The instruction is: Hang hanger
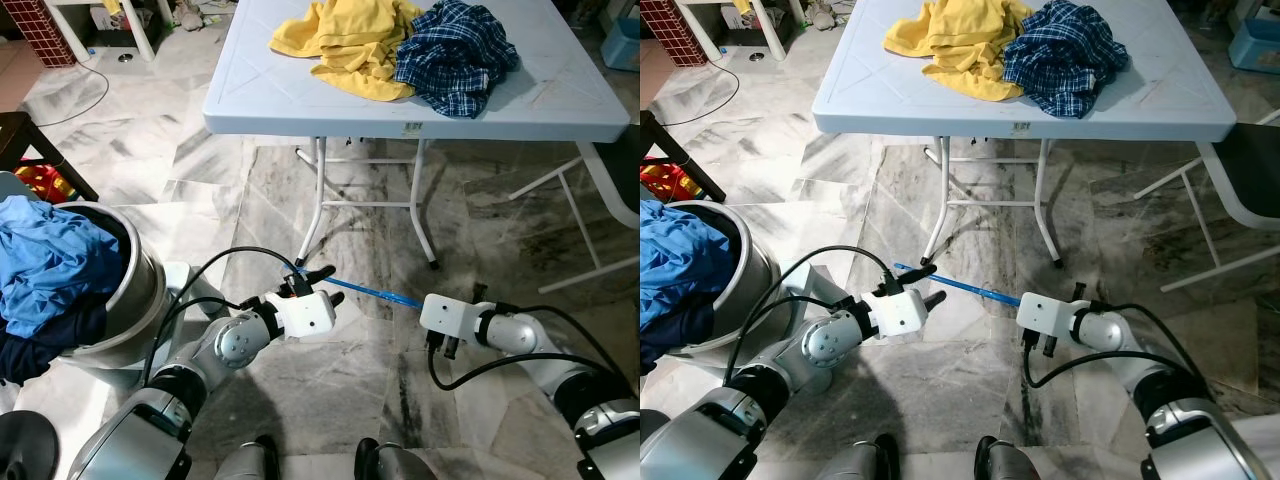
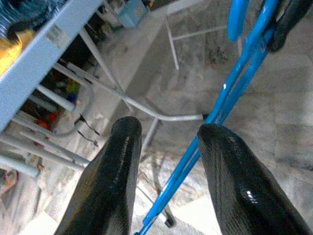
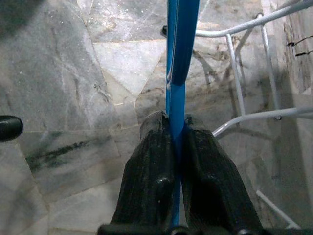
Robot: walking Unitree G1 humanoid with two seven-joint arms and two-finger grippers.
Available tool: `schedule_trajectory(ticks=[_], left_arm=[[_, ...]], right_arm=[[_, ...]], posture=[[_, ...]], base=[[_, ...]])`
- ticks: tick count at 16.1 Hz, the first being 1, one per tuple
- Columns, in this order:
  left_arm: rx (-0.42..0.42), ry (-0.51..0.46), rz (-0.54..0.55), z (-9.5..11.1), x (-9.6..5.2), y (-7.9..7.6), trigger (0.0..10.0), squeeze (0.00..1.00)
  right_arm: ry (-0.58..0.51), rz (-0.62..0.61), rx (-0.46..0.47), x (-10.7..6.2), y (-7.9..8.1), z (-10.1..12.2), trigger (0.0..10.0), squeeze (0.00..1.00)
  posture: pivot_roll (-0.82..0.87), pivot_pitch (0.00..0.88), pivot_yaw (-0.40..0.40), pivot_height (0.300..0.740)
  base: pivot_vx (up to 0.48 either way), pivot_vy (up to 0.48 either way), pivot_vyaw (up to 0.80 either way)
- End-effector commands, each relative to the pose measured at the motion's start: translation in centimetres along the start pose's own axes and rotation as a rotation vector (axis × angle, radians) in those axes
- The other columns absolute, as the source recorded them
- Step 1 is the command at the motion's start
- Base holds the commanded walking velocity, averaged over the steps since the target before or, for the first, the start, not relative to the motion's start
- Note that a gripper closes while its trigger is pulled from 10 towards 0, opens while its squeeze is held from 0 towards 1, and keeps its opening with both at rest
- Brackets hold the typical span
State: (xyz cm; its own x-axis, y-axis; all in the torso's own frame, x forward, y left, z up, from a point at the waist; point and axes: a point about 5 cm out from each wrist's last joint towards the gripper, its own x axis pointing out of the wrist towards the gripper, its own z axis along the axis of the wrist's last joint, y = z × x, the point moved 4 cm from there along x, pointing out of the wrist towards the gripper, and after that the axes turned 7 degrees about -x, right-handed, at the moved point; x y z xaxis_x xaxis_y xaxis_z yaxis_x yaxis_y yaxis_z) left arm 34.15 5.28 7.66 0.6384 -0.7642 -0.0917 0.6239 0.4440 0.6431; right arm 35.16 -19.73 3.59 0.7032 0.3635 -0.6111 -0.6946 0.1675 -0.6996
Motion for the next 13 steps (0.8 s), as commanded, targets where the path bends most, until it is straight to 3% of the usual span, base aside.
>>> schedule_trajectory(ticks=[1,3,4,6,7,8,9,10,11,12,13], left_arm=[[-0.031,-0.027,0.047,0.2,-0.4,0.3,10.0,1.00],[-0.143,-0.037,0.169,-0.1,-0.9,1.4,10.0,1.00],[-0.238,-0.018,0.263,-0.8,-1.4,2.1,10.0,1.00],[-0.524,0.091,0.512,-4.0,-3.7,2.7,10.0,1.00],[-0.586,0.118,0.556,-4.8,-4.2,2.5,10.0,1.00],[-0.708,0.178,0.648,-6.4,-5.3,1.9,10.0,1.00],[-0.744,0.197,0.678,-6.8,-5.7,1.7,10.0,1.00],[-0.836,0.238,0.718,-7.8,-6.3,0.9,10.0,1.00],[-0.873,0.255,0.727,-8.1,-6.4,0.6,10.0,1.00],[-0.925,0.268,0.711,-8.3,-6.2,-0.1,10.0,0.91],[-0.930,0.262,0.694,-8.2,-6.0,-0.2,10.0,0.00]], right_arm=[[0.027,-0.009,0.056,0.0,0.5,-0.6,0.0,0.00],[0.048,-0.040,0.097,0.2,0.6,-0.9,0.0,0.00],[0.035,-0.066,0.145,0.3,0.7,-0.6,0.0,0.00],[-0.004,-0.174,0.426,0.7,0.9,-0.1,0.0,0.00],[-0.004,-0.193,0.487,0.8,1.0,-0.3,0.0,0.00],[0.021,-0.223,0.630,0.9,1.9,-0.8,0.0,0.00],[0.035,-0.231,0.676,1.0,2.3,-1.0,0.0,0.00],[0.069,-0.254,0.809,1.1,3.4,-1.5,0.0,0.00],[0.079,-0.260,0.853,1.2,3.8,-1.6,0.0,0.00],[0.128,-0.300,0.928,1.1,4.8,-2.3,0.0,0.00],[0.172,-0.356,0.966,0.7,4.9,-3.2,0.0,0.00]], posture=[[-0.01,0.210,0.021,0.740],[-0.01,0.211,0.019,0.740],[-0.01,0.211,0.018,0.740],[-0.01,0.207,0.015,0.740],[-0.01,0.207,0.015,0.740],[-0.01,0.202,0.016,0.740],[-0.01,0.201,0.014,0.740],[0.00,0.198,0.010,0.740],[0.00,0.197,0.010,0.740],[0.00,0.194,0.007,0.740],[0.00,0.194,0.006,0.740]], base=[[0.000,0.000,0.00],[0.000,0.000,0.00],[0.000,0.000,0.00],[0.000,0.000,0.00],[0.000,0.000,0.00],[0.000,0.000,0.00],[0.000,0.000,0.00],[0.000,0.000,0.00],[0.000,0.000,0.00],[0.000,0.000,0.00],[0.000,0.000,0.00]])
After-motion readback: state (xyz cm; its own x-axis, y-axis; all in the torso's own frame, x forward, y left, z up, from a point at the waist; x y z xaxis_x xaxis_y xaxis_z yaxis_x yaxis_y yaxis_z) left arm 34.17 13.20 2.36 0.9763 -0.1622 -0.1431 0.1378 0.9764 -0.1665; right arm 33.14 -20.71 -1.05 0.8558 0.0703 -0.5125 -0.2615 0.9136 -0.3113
